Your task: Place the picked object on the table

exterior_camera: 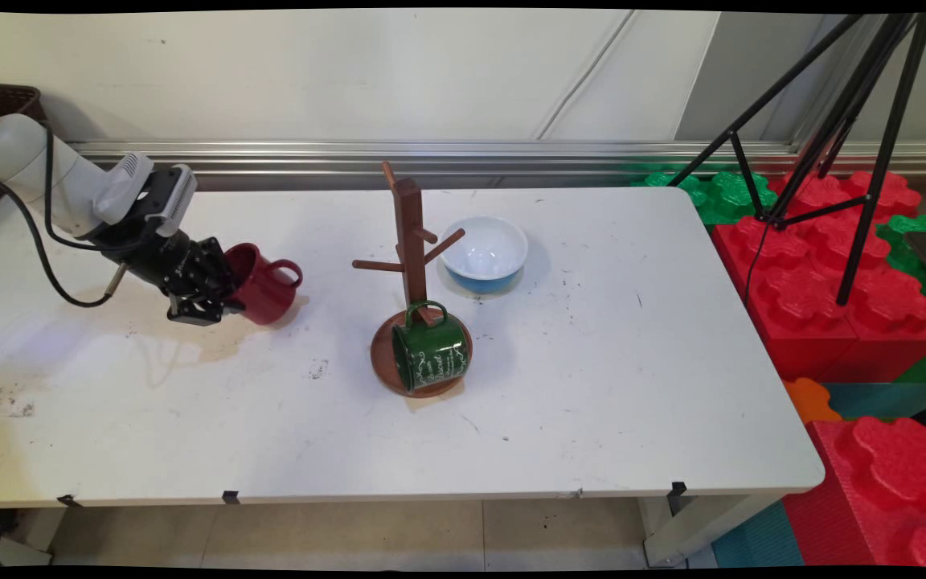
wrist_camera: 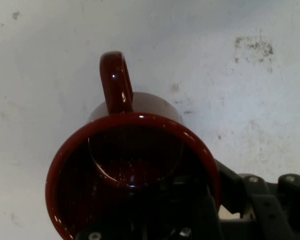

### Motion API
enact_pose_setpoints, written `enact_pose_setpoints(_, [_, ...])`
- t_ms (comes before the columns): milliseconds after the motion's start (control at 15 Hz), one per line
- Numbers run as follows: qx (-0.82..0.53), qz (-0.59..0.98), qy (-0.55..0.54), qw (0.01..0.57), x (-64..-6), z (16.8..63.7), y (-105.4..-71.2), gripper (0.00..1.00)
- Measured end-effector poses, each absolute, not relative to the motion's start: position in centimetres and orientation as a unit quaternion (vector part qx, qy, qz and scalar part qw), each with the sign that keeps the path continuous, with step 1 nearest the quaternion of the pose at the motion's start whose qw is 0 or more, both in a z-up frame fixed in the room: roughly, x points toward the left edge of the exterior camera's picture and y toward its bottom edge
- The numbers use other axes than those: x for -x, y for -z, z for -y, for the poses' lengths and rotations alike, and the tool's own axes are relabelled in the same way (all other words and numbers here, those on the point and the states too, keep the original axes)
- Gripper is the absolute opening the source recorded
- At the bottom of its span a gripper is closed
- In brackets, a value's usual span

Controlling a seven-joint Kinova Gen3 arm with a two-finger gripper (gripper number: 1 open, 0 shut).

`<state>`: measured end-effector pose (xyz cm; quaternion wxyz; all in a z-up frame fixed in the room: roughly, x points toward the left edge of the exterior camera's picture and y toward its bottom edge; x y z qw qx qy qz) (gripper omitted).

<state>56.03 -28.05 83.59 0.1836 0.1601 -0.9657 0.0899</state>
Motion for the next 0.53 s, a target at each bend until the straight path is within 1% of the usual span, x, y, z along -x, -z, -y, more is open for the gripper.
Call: enact_pose_setpoints(533, [-0.161,0.966,-0.085,0.182,-56.01,28.17,-82.93,0.0])
